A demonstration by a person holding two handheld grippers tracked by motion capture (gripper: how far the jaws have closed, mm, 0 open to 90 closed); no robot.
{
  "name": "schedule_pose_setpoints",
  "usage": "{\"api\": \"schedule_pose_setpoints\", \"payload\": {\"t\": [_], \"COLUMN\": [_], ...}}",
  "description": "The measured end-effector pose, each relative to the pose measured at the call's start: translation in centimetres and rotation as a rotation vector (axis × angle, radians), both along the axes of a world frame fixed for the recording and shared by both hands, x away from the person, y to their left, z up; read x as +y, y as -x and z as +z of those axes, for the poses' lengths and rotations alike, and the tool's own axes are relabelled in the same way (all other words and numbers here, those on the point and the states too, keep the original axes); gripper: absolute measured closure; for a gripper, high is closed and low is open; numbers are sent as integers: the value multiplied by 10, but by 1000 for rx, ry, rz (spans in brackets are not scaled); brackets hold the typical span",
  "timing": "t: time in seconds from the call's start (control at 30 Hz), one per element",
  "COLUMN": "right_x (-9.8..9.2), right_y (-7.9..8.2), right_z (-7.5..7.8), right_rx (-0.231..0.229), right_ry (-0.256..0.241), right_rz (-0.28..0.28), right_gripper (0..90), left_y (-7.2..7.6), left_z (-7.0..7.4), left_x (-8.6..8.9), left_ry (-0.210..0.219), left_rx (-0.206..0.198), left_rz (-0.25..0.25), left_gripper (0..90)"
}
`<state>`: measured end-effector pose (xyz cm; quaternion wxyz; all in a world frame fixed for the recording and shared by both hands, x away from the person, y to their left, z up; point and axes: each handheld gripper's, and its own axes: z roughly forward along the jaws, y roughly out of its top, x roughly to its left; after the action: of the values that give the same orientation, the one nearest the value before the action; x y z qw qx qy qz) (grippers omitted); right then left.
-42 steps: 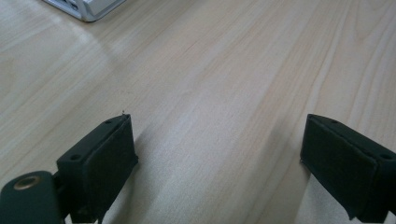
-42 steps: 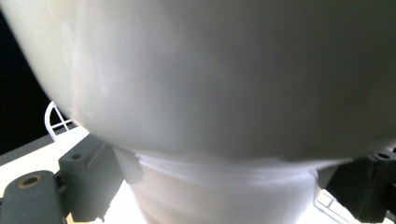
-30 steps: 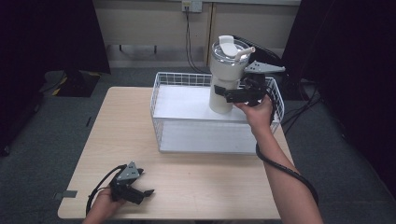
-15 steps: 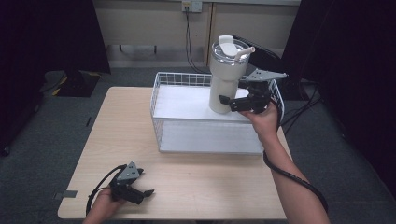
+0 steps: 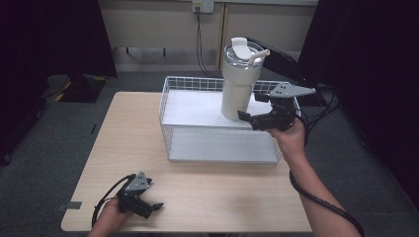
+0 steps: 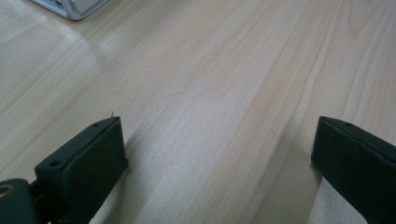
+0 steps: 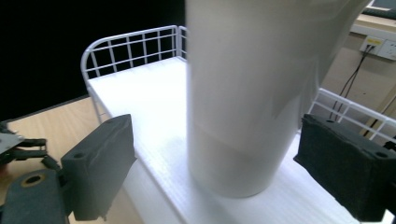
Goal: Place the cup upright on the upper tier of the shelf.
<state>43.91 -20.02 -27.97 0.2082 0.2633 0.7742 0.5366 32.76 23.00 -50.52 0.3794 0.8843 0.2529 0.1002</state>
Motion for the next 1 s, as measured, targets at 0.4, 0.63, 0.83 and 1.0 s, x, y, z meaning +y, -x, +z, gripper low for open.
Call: {"api": "schedule_pose_setpoints", "payload": {"t": [0.4,0.63,0.83,1.0], "right_x": [-7,-9,-12,-12], "right_y": [21,34,46,53], "right_z": [-8,-17,-24,-33], "right_rx": [8,-4,-13,-6], "right_ry": [0,24,17,12], "right_rz": [59,98,116,132], "right_gripper": [119,121,121,121], "left_y": [0,0,0,0], "left_z": [0,0,0,0], "left_x": [0,0,0,0], "left_ry": [0,0,0,-1], "left_rx": [0,0,0,0], "left_rz": [0,0,1,2], "left_gripper": [24,24,24,24]}}
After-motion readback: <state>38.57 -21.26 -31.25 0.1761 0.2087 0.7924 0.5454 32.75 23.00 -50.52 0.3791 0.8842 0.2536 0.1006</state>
